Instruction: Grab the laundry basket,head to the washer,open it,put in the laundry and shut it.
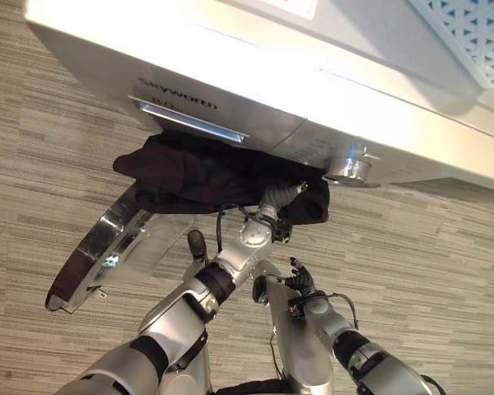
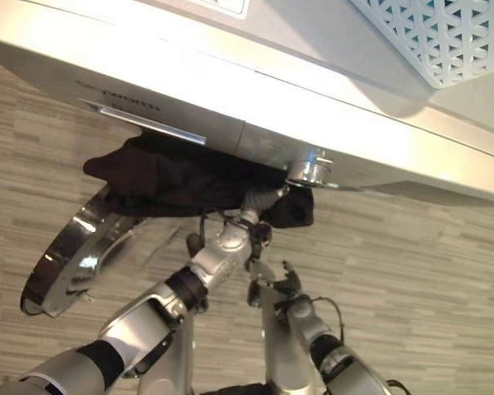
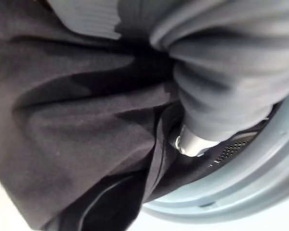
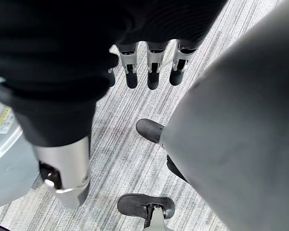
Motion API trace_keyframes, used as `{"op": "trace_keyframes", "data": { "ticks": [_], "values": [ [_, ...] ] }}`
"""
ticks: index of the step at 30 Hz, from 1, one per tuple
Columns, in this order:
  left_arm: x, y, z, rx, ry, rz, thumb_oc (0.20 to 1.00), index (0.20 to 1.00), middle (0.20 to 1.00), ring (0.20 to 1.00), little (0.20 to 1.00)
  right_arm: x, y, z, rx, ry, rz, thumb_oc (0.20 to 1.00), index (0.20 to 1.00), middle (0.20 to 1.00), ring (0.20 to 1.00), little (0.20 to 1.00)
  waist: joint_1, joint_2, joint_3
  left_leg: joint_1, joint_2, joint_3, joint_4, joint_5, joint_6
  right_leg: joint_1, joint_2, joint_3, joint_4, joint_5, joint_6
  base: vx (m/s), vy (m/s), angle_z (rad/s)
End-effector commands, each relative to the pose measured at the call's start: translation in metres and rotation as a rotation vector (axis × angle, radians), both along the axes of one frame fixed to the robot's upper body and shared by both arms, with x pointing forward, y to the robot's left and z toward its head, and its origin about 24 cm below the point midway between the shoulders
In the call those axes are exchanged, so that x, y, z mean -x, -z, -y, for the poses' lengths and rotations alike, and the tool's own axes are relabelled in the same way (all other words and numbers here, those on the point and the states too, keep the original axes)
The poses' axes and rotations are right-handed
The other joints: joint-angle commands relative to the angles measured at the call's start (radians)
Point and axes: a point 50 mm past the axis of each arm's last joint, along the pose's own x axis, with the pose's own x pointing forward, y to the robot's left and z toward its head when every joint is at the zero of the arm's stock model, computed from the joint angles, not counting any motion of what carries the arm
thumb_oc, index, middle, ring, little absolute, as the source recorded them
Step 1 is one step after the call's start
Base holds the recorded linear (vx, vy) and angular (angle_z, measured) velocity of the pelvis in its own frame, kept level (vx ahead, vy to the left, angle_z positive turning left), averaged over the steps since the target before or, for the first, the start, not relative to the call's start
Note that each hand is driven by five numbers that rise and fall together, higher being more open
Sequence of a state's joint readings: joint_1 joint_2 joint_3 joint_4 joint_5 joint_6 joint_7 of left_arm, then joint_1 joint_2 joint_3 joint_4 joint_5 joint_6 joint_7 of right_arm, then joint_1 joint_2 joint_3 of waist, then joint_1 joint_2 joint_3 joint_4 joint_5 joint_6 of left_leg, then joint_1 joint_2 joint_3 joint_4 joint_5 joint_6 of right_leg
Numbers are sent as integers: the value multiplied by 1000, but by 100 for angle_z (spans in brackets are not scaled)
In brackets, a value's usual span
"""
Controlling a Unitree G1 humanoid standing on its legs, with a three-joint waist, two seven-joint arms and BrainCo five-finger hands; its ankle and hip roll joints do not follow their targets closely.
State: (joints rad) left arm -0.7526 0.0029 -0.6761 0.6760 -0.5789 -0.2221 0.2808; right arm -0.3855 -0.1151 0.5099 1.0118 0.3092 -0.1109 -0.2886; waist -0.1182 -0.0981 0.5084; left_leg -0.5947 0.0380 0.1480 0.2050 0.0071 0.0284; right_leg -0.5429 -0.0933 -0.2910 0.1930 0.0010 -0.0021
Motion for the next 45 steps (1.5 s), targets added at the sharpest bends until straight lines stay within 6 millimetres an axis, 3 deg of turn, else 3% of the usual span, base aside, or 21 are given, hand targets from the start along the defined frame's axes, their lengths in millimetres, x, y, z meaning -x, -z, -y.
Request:
{"op": "trace_keyframes", "data": {
  "ticks": [1, 5, 8, 13, 14, 15, 17, 18, 19, 20, 21, 23, 24, 25, 30, 34, 39, 42, 45],
  "values": [
    [30, -5, 44, 53, 171, 43, 200, 200, 200, 200, 200, 10, 7, 18, 19, 65, -17, 1000, 1000, 1000, 1000, 1000, 15, 57, -36, -44, -23, 35, -53, 20, -11, -5, -23, 14, 148, -172, 3, 0, 0, 0],
    [35, -5, 54, 31, 202, 50, 200, 200, 200, 200, 200, 2, -1, 14, -2, 72, 26, 1000, 1000, 1000, 1000, 1000, 11, 52, -24, -53, -22, 41, -58, 20, -9, -19, -20, 21, 144, -169, 3, -1, -3, -1],
    [36, -18, 57, 64, 223, 88, 200, 200, 200, 200, 200, -3, -7, 10, -9, 63, 56, 1000, 1000, 1000, 1000, 1000, 10, 55, -20, -64, -25, 43, -71, 26, -9, -34, -15, 24, 136, -160, 8, 0, 0, 0],
    [38, -24, 42, 74, 231, 147, 200, 200, 200, 200, 200, -1, -5, 12, 17, 52, 52, 1000, 1000, 1000, 1000, 1000, 27, 64, -25, -56, -28, 43, -86, 29, -6, -27, -12, 23, 121, -147, 19, 6, -5, -3],
    [35, -22, 20, 73, 196, 165, 200, 200, 200, 200, 200, 6, 2, 20, 52, 48, 17, 1000, 1000, 1000, 1000, 1000, 40, 75, -34, -32, -29, 37, -95, 30, -6, -4, -11, 20, 112, -148, 21, 0, 0, 0],
    [35, -22, 20, 73, 196, 165, 200, 200, 200, 200, 200, 6, 2, 20, 52, 48, 17, 1000, 1000, 1000, 1000, 1000, 40, 74, -34, -32, -29, 37, -95, 30, -6, -3, -11, 20, 112, -148, 21, 57, -21, -4],
    [43, -55, -72, 119, 88, 375, 200, 200, 200, 200, 200, 36, 27, 55, 124, 104, -124, 1000, 1000, 1000, 1000, 1000, 84, 123, -71, 57, -39, 34, -120, 28, -18, 89, -9, 10, 81, -163, 21, 76, 8, -4],
    [50, -66, -99, 128, 48, 443, 200, 200, 200, 200, 200, 44, 33, 61, 128, 118, -160, 1000, 1000, 1000, 1000, 1000, 102, 135, -85, 75, -39, 33, -126, 31, -23, 114, -8, 7, 64, -160, 21, 30, 5, -13],
    [51, -66, -102, 125, 45, 438, 200, 200, 200, 200, 200, 46, 34, 60, 127, 112, -163, 1000, 1000, 1000, 1000, 1000, 98, 131, -84, 81, -39, 32, -128, 31, -24, 121, -7, 6, 60, -159, 21, 0, -22, -12],
    [65, -80, -133, 147, -3, 522, 200, 200, 200, 200, 200, 57, 41, 65, 118, 118, -216, 1000, 1000, 1000, 1000, 1000, 122, 139, -103, 99, -39, 32, -126, 27, -28, 149, -2, 3, 41, -159, 19, -8, -40, 9],
    [74, -90, -151, 155, -38, 578, 200, 200, 200, 200, 200, 63, 45, 69, 111, 127, -243, 1000, 1000, 1000, 1000, 1000, 138, 141, -118, 111, -38, 30, -124, 27, -34, 172, -1, 2, 26, -157, 19, -9, -40, 31],
    [82, -97, -162, 171, -67, 614, 200, 200, 200, 200, 200, 68, 49, 72, 110, 134, -269, 1000, 1000, 1000, 1000, 1000, 145, 141, -129, 121, -38, 26, -123, 26, -36, 192, 1, -1, 14, -155, 18, -24, -55, 39],
    [100, -109, -181, 192, -118, 683, 200, 200, 200, 200, 200, 78, 55, 76, 110, 134, -322, 1000, 1000, 1000, 1000, 1000, 168, 145, -148, 142, -39, 22, -121, 25, -40, 233, 8, -5, -14, -152, 18, -46, -85, 29],
    [105, -113, -186, 226, -134, 702, 200, 200, 200, 200, 200, 81, 57, 77, 113, 135, -341, 1000, 1000, 1000, 1000, 1000, 181, 148, -162, 152, -39, 20, -122, 26, -41, 250, 10, -7, -27, -152, 18, -38, -82, 19],
    [119, -137, -205, 234, -220, 839, 200, 200, 200, 200, 200, 100, 66, 87, 113, 129, -438, 1000, 1000, 1000, 1000, 1000, 217, 163, -218, 221, -33, 0, -134, 42, -55, 354, 25, -24, -74, -166, 11, -44, -64, 2],
    [112, -145, -208, 246, -282, 878, 200, 200, 200, 200, 200, 115, 71, 94, 111, 145, -495, 1000, 1000, 1000, 1000, 1000, 217, 174, -246, 266, -28, -20, -149, 63, -66, 411, 32, -43, -79, -189, -1, -30, -48, 17],
    [112, -145, -191, 294, -193, 860, 200, 200, 200, 200, 200, 134, 77, 104, 135, 166, -574, 1000, 1000, 1000, 1000, 1000, 210, 191, -263, 299, -29, -45, -150, 78, -74, 462, 38, -71, -79, -212, -16, -38, -32, 19],
    [115, -148, -174, 343, -92, 859, 200, 200, 200, 200, 200, 132, 77, 103, 155, 135, -580, 1000, 1000, 1000, 1000, 1000, 211, 203, -278, 314, -22, -50, -151, 97, -85, 493, 42, -86, -86, -219, -20, -74, -27, 22],
    [116, -151, -169, 371, -67, 870, 200, 200, 200, 200, 200, 130, 77, 100, 159, 108, -579, 1000, 1000, 1000, 1000, 1000, 211, 210, -286, 337, -15, -51, -169, 111, -91, 509, 48, -88, -91, -222, -20, -81, -13, 6]
  ]
}}
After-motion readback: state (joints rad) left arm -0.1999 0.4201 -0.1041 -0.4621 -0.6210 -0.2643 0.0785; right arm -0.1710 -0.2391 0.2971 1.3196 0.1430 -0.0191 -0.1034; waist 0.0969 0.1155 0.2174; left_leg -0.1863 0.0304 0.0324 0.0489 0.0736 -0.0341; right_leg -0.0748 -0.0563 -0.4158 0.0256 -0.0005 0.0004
